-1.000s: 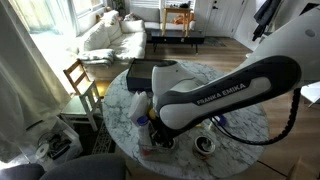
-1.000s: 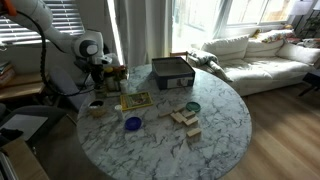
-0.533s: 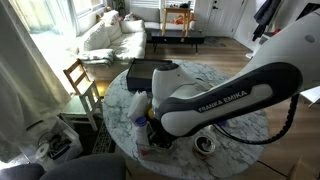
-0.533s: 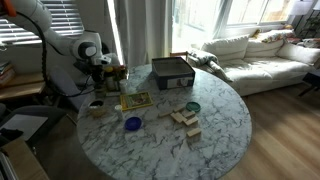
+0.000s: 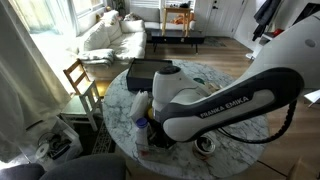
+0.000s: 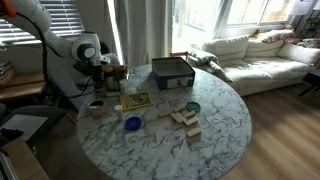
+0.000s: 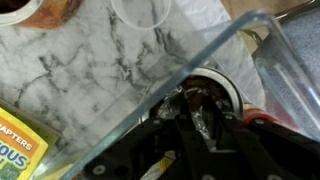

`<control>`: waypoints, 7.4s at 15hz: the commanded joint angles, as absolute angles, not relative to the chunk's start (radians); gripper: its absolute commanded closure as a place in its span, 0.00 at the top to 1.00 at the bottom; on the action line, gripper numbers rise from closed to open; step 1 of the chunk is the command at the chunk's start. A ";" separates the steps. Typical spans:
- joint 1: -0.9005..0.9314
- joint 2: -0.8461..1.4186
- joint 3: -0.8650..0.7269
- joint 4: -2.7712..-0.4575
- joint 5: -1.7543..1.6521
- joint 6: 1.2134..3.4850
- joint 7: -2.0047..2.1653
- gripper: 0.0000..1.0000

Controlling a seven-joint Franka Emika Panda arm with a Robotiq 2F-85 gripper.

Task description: Pick up the blue lid from the clear storage container and put it on the table, pick up some of the substance from the can in the clear storage container and put it on the blue lid

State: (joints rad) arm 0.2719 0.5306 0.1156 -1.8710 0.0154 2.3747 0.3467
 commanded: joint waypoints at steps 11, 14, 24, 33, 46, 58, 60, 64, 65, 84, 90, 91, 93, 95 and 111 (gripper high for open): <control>0.287 0.520 0.094 -1.919 -0.011 2.433 0.351 0.03; 0.281 0.500 0.088 -1.924 -0.015 2.441 0.344 0.03; 0.248 0.429 0.102 -1.932 0.008 2.439 0.257 0.03; 0.230 0.302 0.103 -1.961 -0.002 2.398 0.201 0.03; 0.154 -0.052 0.085 -2.122 -0.054 2.150 0.073 0.03; 0.094 -0.042 0.066 -2.119 -0.092 2.131 0.116 0.03; 0.060 -0.037 0.041 -2.135 -0.087 2.120 0.118 0.03; -0.005 0.001 -0.018 -2.178 -0.056 2.152 0.066 0.03; -0.018 0.012 -0.030 -2.186 -0.039 2.163 0.045 0.03; -0.126 0.272 -0.097 -2.329 0.115 2.609 0.034 0.03; -0.145 0.319 -0.089 -2.327 0.172 2.713 0.034 0.03; -0.146 0.326 -0.088 -2.327 0.175 2.721 0.031 0.03; -0.148 0.337 -0.084 -2.327 0.183 2.733 0.031 0.03; -0.148 0.344 -0.082 -2.328 0.188 2.740 0.031 0.05; -0.124 0.172 -0.161 -2.304 0.105 2.633 0.125 1.00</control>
State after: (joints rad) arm -0.1347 0.2411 -0.1304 -2.3017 0.1591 2.6991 0.0582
